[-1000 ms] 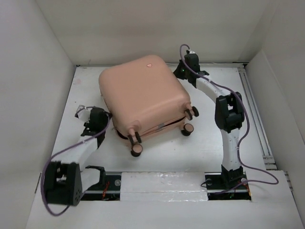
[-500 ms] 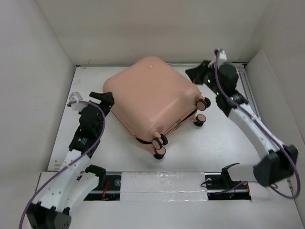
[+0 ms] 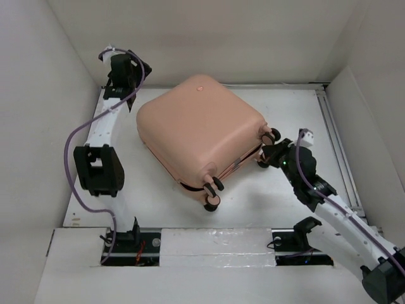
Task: Pack the luggage
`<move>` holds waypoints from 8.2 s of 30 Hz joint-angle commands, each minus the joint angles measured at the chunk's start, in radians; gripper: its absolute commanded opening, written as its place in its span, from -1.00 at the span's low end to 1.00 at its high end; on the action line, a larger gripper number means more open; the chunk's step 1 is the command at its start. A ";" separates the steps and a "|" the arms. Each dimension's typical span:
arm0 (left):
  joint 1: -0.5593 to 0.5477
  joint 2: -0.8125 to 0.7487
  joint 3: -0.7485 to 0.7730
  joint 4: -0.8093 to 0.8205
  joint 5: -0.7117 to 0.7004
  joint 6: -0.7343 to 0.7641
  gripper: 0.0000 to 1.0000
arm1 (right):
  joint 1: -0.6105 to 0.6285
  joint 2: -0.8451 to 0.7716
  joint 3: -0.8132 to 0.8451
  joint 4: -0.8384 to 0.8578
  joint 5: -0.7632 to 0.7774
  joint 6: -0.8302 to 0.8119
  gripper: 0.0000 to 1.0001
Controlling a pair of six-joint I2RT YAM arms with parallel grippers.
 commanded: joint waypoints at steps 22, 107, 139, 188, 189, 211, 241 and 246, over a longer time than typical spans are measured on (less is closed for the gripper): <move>-0.055 -0.210 -0.908 0.330 0.129 -0.085 0.28 | 0.073 1.033 0.830 0.149 -0.223 -0.212 -1.00; -0.147 -0.837 -1.423 0.509 0.382 -0.097 0.26 | 0.108 0.400 -0.221 0.790 -0.484 -0.273 -0.64; -0.535 -0.479 -1.322 0.820 0.146 -0.199 -1.00 | 0.614 0.411 -0.005 0.306 -0.112 -0.072 -1.00; -0.949 -1.010 -1.351 0.283 -0.336 -0.278 0.66 | 0.731 0.506 0.230 0.166 0.158 -0.150 0.12; -0.949 -1.055 -1.330 0.195 -0.380 -0.266 0.69 | 0.731 0.483 0.240 0.139 0.140 -0.150 0.14; -0.074 -0.389 -0.570 0.284 0.079 -0.098 0.60 | -0.205 0.329 0.230 0.063 0.175 -0.054 -1.00; -0.167 -0.857 -1.340 0.407 0.184 -0.141 0.48 | -0.118 1.101 1.009 0.077 -0.561 -0.246 -0.83; -0.167 -1.012 -1.339 0.324 0.153 -0.131 0.46 | -0.190 0.885 0.911 0.077 -0.529 -0.282 -0.33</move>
